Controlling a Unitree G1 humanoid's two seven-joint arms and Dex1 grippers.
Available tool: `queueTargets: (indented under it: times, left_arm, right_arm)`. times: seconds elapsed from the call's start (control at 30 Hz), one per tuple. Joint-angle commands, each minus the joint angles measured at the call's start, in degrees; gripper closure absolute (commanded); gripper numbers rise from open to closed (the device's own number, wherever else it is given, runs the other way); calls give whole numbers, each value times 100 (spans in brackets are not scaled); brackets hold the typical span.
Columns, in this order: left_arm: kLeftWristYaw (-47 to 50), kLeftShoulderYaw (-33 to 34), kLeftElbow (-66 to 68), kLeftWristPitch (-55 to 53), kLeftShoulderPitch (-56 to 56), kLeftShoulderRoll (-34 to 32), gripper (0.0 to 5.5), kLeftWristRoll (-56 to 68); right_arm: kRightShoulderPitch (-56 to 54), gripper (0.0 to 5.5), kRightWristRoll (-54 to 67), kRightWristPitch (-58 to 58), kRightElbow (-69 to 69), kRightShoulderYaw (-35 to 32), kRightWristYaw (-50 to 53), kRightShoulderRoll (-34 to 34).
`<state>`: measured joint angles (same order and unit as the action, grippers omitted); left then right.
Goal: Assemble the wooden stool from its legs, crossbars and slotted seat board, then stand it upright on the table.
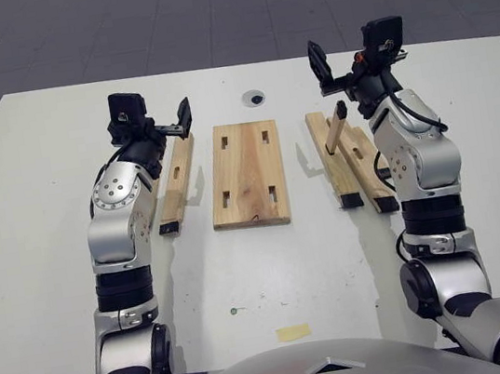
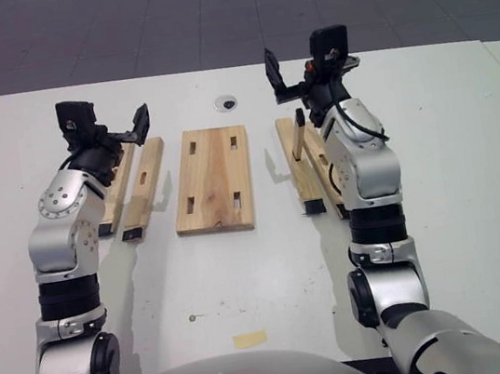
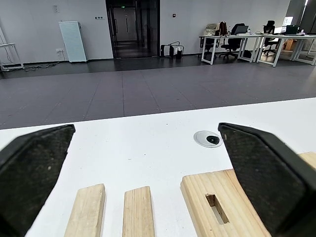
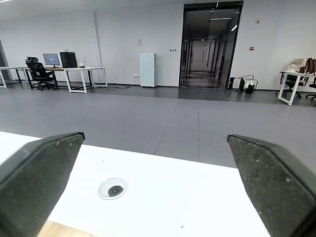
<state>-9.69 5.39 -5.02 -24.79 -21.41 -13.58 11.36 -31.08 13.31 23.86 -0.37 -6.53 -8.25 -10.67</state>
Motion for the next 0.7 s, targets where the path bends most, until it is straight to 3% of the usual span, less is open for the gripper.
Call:
queueTargets:
  times: [0.03,0.17,0.33,0.43,0.7]
  left_arm:
    - [-34,-61,58,44,-76,13,10,-71]
    - [-41,-123,5,-1,-28,63,10,-77]
    - [-17,-56,62,-78,-18,130,10,0]
    - [22,-21,9,-133,107,172,10,20]
    - [172,-79,-275,-283,405,393,10,29]
  right_arm:
    - [-482,11,239,213,-490,-161,97,58]
    - [-315,11,300,349,-561,-57,149,222]
    - [689,11,-158,211,940,445,-212,145]
    - [725,11,-147,9,1385,396,-389,124]
    - [367,11,376,-107,693,-84,-552,46]
